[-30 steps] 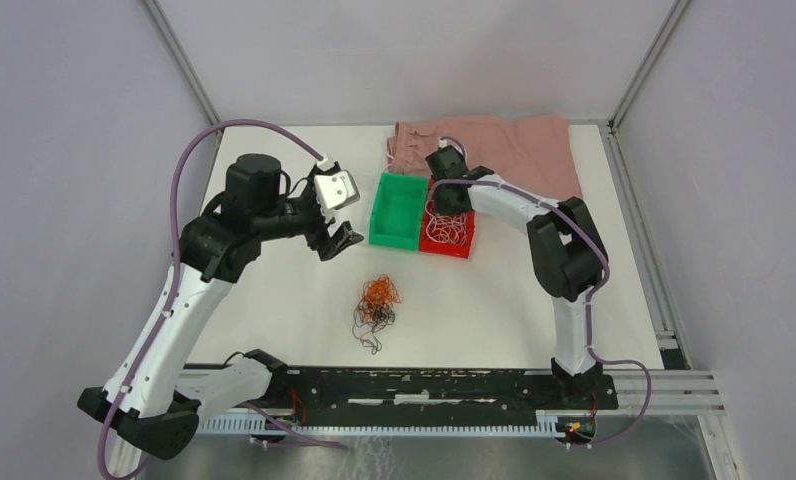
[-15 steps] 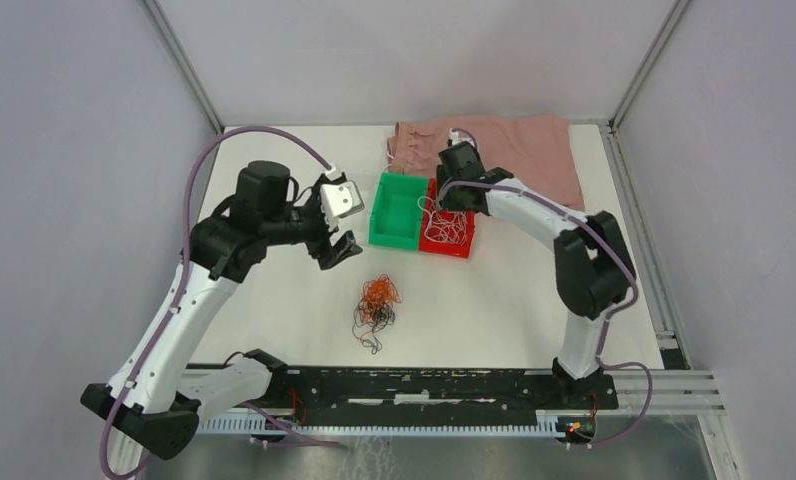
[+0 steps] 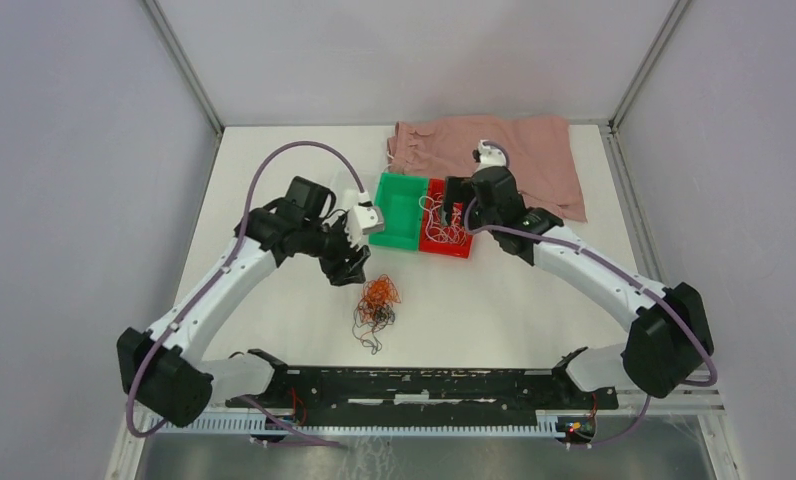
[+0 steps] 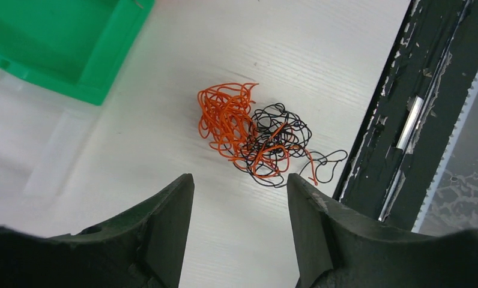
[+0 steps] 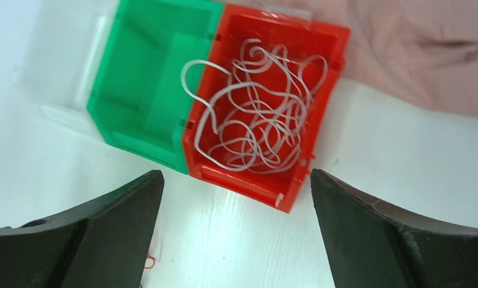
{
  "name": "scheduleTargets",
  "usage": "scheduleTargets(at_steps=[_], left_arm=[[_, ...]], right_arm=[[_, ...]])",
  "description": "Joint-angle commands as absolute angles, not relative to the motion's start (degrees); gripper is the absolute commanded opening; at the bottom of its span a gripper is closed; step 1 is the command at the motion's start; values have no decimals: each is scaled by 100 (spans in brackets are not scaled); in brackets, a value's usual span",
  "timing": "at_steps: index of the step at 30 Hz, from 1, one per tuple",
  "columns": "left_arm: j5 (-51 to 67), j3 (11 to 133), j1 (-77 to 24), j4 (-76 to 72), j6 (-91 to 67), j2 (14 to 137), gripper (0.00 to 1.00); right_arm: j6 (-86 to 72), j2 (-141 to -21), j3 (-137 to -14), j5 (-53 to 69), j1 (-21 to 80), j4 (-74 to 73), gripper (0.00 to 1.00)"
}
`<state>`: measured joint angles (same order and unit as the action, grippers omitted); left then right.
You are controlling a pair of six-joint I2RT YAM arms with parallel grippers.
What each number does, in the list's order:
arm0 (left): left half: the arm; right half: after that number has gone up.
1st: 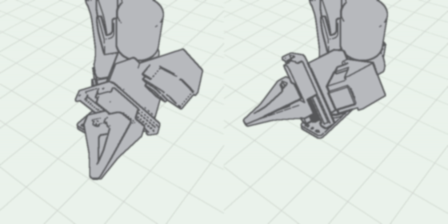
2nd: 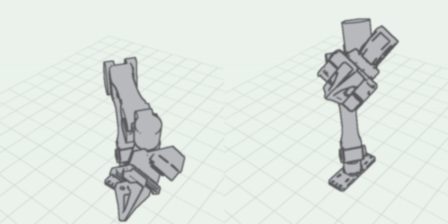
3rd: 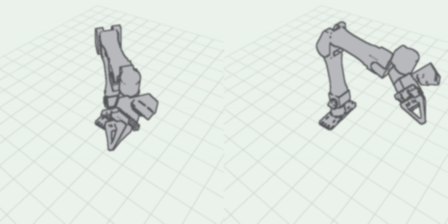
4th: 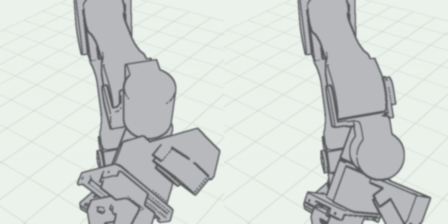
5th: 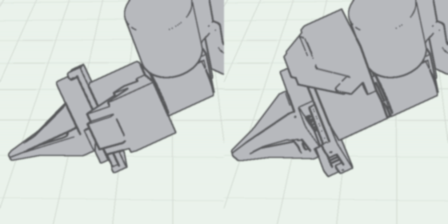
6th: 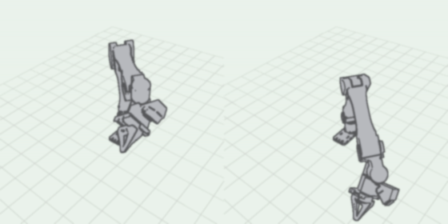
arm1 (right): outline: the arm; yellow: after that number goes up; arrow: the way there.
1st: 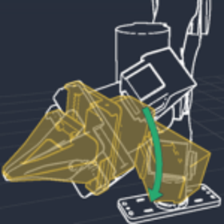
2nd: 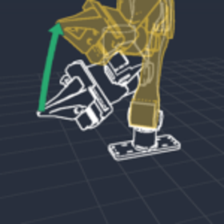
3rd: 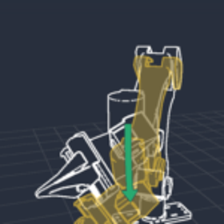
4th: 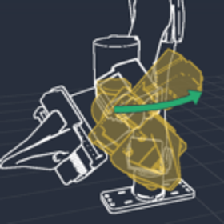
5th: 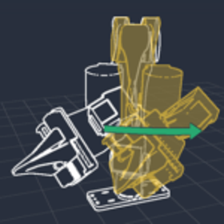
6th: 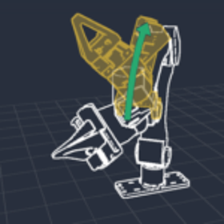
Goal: Untangle the cables
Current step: Untie the cable.
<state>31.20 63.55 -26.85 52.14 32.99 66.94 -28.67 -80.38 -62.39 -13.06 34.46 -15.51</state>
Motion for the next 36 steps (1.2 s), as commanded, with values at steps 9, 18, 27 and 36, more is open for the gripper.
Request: scheduleTargets(at_steps=[9, 18, 27, 36], left_arm=[[3478, 5720, -2592, 4248, 3006, 7680, 59], [3594, 5549, -2574, 3770, 3183, 8287, 50], [3620, 5471, -2575, 3773, 3459, 8539, 31], [3880, 6123, -2575, 4643, 3688, 7900, 3]], right_arm=[[-2769, -6778, -5181, -666, 3403, -858, 86], [-2629, -6574, -5184, -822, 4041, -1144, 73], [-2867, -6408, -5204, -696, 4227, -1395, 76], [-2812, -6506, -5019, 106, 4478, -1286, 75]])
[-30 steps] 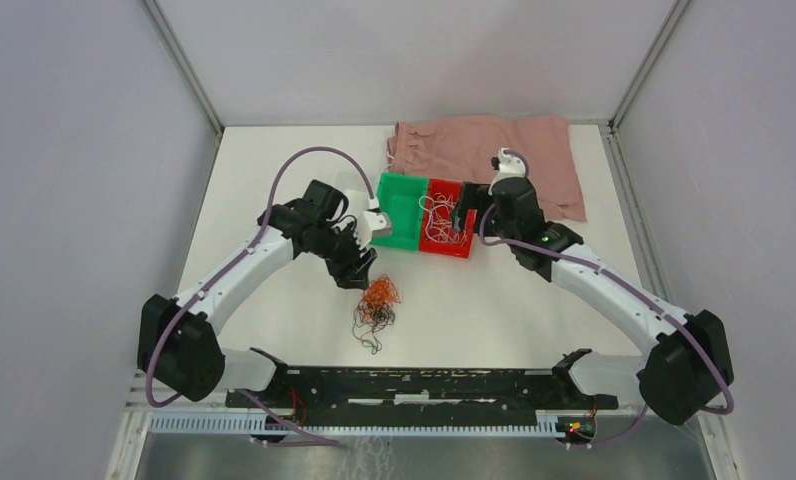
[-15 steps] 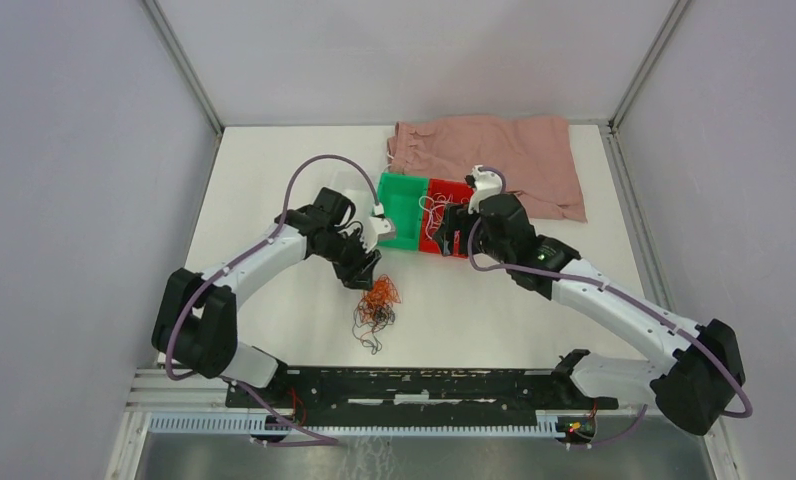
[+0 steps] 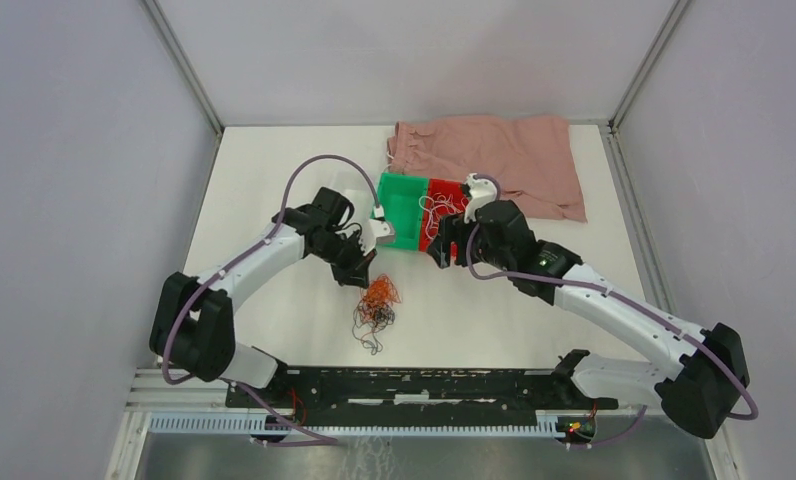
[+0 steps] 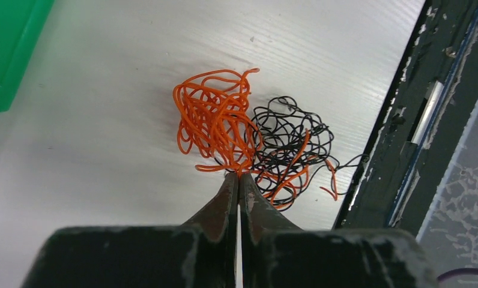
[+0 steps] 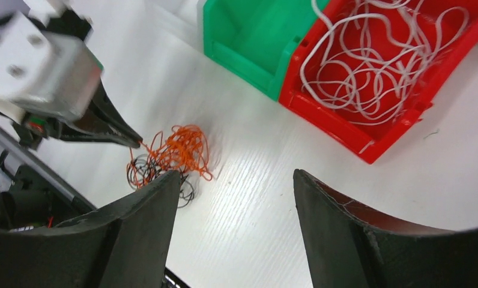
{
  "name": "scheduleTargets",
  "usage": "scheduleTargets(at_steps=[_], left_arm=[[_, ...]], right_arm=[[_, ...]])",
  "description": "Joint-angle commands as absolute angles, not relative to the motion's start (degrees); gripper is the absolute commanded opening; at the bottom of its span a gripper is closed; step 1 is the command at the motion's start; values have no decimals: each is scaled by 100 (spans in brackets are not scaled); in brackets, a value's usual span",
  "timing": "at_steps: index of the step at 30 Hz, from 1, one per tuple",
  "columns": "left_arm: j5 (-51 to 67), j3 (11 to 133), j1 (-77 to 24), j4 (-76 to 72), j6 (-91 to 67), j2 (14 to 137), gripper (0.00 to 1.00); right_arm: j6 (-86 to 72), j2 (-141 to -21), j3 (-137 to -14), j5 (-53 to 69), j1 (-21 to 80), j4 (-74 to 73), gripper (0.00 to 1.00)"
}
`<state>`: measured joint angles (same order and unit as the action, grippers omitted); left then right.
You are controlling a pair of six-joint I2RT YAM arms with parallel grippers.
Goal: Untangle the cables
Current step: Untie the cable.
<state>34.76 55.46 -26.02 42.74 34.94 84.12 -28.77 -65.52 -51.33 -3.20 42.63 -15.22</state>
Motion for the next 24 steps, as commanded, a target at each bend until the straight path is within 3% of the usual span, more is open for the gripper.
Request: scheduleTargets(at_steps=[1, 10, 24], left_arm=[[3969, 6239, -2576, 4731, 3611, 7814, 3], [4675, 6857, -2567, 5300, 2959, 7314, 3], [5009, 7075, -2578, 5404, 2421, 6722, 3]], right_arm=[[-2760, -6543, -4990, 156, 4596, -1186, 75], [-1961, -6943, -4626, 165, 5698, 1123, 74], [-1844, -7730, -4657, -755, 6120, 2394, 72]])
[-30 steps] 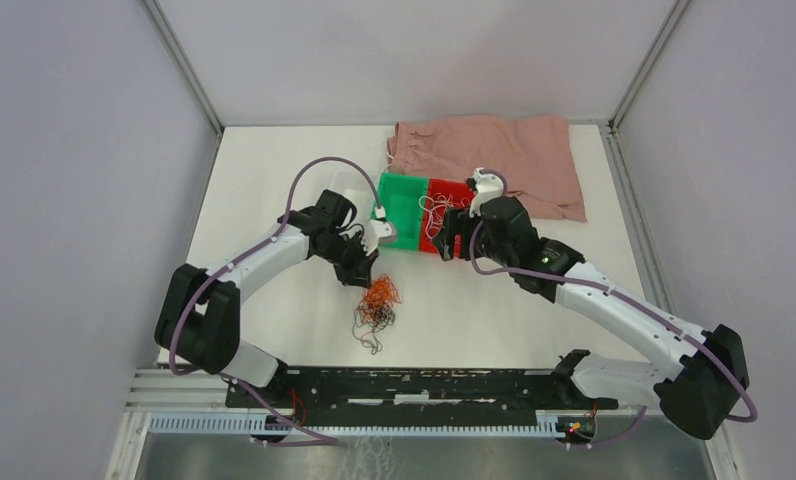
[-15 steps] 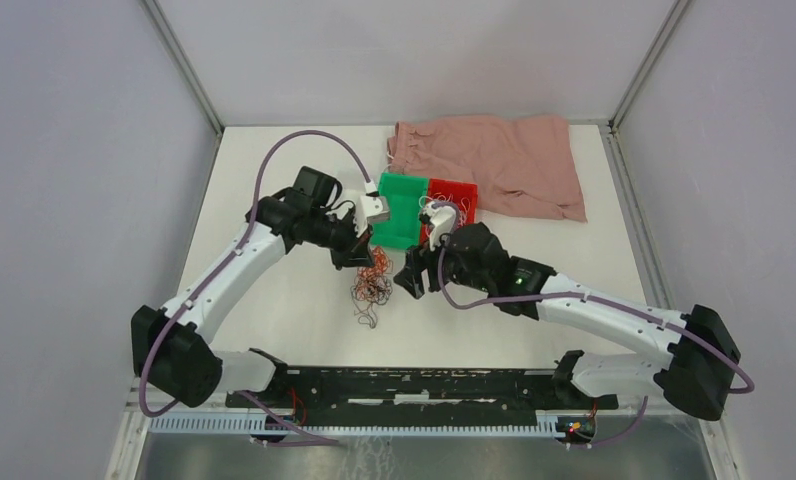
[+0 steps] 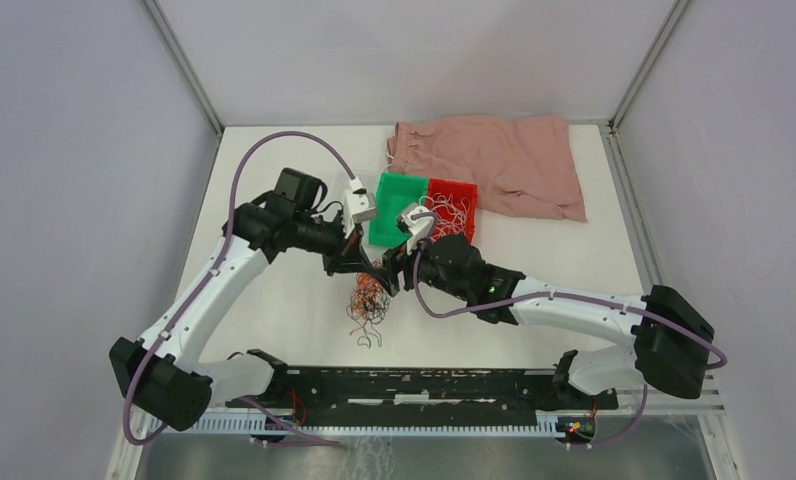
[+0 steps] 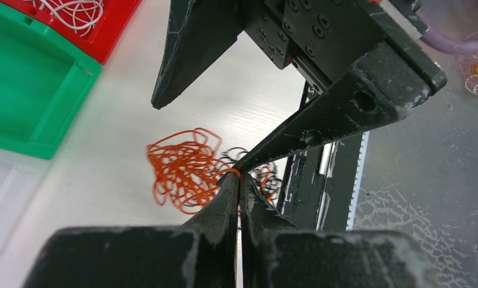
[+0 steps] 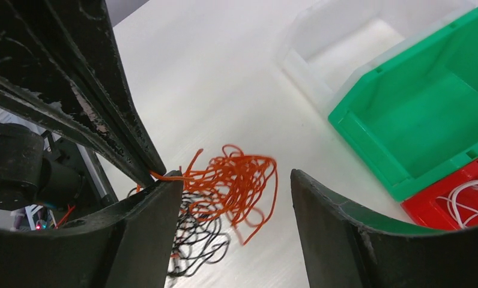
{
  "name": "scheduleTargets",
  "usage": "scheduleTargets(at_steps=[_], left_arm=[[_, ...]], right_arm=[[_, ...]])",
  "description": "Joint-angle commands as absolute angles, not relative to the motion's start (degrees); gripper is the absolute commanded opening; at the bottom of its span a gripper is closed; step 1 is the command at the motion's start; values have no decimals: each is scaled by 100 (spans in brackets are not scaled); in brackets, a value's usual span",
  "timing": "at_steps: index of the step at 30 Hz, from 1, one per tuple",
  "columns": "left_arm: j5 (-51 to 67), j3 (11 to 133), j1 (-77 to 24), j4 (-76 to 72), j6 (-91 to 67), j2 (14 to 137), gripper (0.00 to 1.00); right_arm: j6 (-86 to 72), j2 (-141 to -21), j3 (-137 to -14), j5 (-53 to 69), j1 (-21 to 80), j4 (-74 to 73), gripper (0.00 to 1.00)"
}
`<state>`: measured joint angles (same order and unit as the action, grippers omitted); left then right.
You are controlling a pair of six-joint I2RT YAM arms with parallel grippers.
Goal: Untangle the cables
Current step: Untie the cable.
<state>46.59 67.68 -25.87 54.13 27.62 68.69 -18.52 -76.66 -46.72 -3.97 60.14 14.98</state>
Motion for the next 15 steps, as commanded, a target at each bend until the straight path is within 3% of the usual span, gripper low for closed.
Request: scheduleTargets(at_steps=[1, 15], left_arm=[[5036, 7094, -2579, 5404, 2394, 6716, 3], [5345, 7706, -2580, 5811, 2425, 6705, 3]], right_arm=[[-1878, -7758, -4639, -853, 6134, 2514, 72], [-2416, -8152, -4271, -1653, 6311, 3972, 70]])
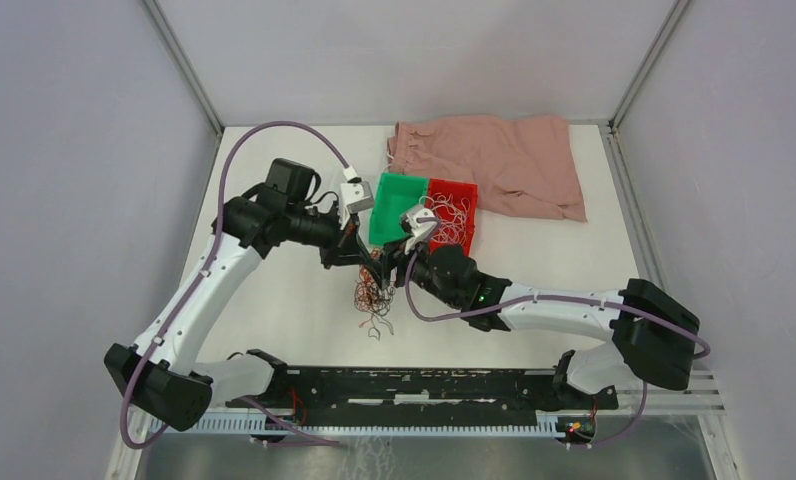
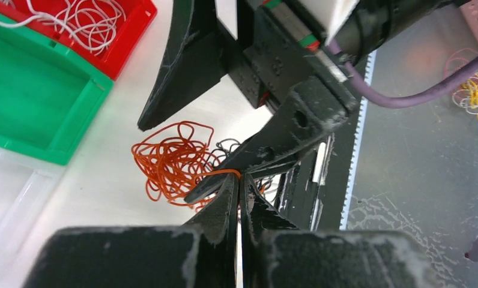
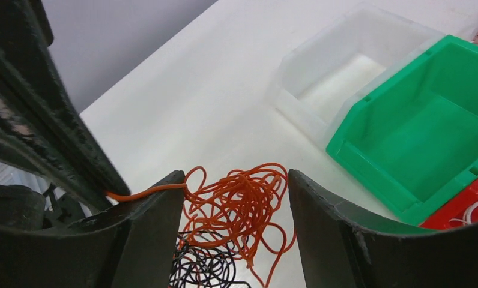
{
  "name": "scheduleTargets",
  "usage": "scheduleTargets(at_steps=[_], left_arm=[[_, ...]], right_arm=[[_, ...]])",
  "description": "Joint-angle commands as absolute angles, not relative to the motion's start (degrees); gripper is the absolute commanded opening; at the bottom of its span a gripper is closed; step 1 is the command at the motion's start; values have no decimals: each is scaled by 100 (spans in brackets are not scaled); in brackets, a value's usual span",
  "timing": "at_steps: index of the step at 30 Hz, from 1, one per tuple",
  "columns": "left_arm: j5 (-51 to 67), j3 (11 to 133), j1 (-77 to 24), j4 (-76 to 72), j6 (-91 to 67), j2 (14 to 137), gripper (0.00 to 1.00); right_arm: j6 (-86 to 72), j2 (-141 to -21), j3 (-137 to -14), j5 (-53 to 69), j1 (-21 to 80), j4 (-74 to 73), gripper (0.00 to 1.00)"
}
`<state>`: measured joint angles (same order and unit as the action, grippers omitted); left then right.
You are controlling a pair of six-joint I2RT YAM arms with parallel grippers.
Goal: Untangle the cables
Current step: Untie the cable.
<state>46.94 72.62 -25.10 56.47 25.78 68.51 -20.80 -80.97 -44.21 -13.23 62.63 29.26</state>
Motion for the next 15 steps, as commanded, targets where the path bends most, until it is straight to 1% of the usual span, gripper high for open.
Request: scheduleTargets(at_steps=[1, 8, 15], left_arm=[[5408, 7776, -2582, 5837, 2407, 6707, 3], [5849, 8355, -2580, 5932, 2162, 6706, 3], [5798, 9302, -2582, 6019, 1992, 6736, 3]], right_arm=[[-2519, -8188, -4213, -1693, 6311, 4100, 70], [-2911, -8689, -4194, -1842, 6307, 4522, 70], [-3002, -8972, -3853, -2242, 6307, 4632, 70]])
